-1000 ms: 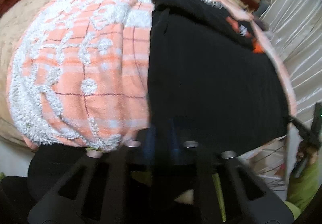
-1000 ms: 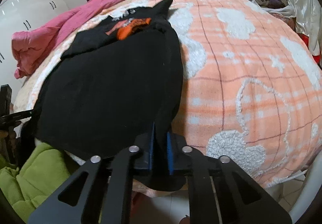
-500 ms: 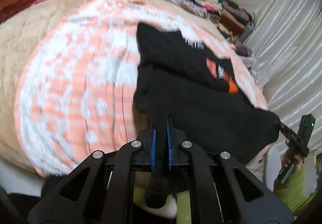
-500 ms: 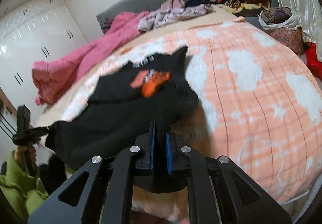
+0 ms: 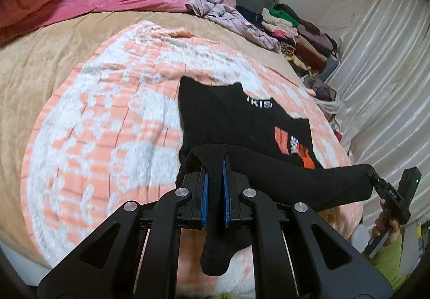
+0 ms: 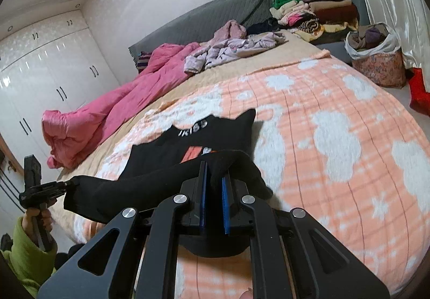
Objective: Fold small clothes
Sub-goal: 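Lift the hem with both tools, fold it toward the collar, open both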
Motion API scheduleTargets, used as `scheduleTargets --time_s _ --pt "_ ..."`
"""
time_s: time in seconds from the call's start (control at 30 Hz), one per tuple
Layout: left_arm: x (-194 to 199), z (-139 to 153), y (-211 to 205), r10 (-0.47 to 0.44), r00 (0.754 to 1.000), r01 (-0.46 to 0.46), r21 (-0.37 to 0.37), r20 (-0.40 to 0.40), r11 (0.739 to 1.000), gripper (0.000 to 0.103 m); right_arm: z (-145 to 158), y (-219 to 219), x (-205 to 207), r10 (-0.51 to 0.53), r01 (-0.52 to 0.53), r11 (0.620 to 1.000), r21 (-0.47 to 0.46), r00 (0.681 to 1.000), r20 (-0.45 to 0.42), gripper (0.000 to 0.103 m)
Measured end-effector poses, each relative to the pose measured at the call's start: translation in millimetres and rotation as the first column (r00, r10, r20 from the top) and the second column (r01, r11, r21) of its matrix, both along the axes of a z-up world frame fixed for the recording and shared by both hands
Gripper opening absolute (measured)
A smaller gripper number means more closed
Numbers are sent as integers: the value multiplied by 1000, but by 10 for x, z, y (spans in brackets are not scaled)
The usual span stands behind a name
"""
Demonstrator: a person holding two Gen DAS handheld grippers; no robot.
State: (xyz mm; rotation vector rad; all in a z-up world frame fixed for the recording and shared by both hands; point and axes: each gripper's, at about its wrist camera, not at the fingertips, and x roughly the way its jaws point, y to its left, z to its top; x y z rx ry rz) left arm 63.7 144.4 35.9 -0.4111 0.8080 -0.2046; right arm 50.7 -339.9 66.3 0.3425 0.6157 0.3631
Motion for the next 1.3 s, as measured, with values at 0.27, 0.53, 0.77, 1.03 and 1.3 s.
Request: scheduleTargets --time_s 0.27,0.53,0.77,1.03,1.3 --pt "436 43 12 42 999 -42 -1 7 999 3 57 79 385 -10 11 1000 -18 1000 14 8" --pt "954 -187 -2 67 997 -66 12 -40 998 3 -208 70 917 -51 50 999 -20 997 -64 9" --pt "1244 -430 -78 74 994 -68 75 -77 995 3 -450 124 1209 -77 70 995 -66 990 -121 9" --pt "1323 -590 -102 74 993 -62 133 -90 989 7 -630 207 1399 -85 63 990 -129 982 -171 36" --pt "1124 -332 -67 107 994 -105 173 -6 979 35 -544 182 1245 -128 108 982 -157 984 -121 59"
